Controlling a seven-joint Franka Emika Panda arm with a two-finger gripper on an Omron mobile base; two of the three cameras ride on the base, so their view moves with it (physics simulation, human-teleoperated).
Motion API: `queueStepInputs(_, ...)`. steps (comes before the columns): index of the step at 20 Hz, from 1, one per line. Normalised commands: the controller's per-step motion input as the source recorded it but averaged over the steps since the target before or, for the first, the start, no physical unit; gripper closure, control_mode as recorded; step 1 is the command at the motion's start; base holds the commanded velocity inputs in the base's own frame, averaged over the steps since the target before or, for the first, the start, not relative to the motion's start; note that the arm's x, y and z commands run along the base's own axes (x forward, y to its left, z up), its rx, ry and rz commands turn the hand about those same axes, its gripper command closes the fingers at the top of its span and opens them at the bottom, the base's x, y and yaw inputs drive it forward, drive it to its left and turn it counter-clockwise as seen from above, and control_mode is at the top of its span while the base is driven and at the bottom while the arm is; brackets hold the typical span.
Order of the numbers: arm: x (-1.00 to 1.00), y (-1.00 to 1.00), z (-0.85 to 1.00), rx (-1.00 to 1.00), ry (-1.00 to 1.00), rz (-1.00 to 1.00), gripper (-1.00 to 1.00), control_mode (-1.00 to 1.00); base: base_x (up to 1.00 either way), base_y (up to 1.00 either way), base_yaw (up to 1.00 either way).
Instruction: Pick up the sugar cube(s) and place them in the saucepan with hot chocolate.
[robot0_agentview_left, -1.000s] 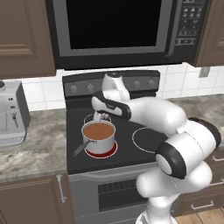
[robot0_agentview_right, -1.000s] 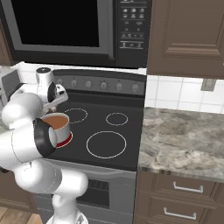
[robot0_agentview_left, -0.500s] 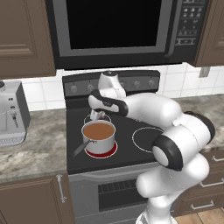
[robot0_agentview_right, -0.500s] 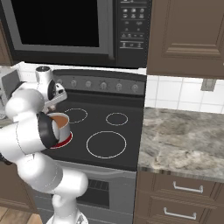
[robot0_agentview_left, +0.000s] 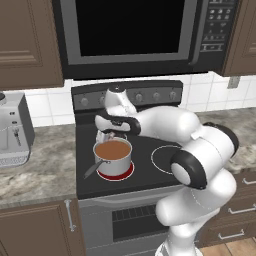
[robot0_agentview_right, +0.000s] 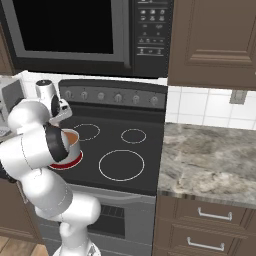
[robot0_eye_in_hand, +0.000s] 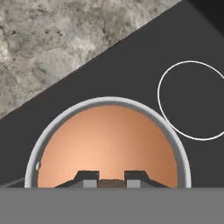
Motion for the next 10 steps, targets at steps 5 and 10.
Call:
queueStepInputs(5, 0.00, 0.00, -0.45, 0.00, 0.00, 0.00, 1.00, -1.00, 0.00, 0.00, 0.00)
queueStepInputs(10, 0.00, 0.00, -0.04, 0.00, 0.00, 0.00, 1.00, -1.00, 0.00, 0.00, 0.00)
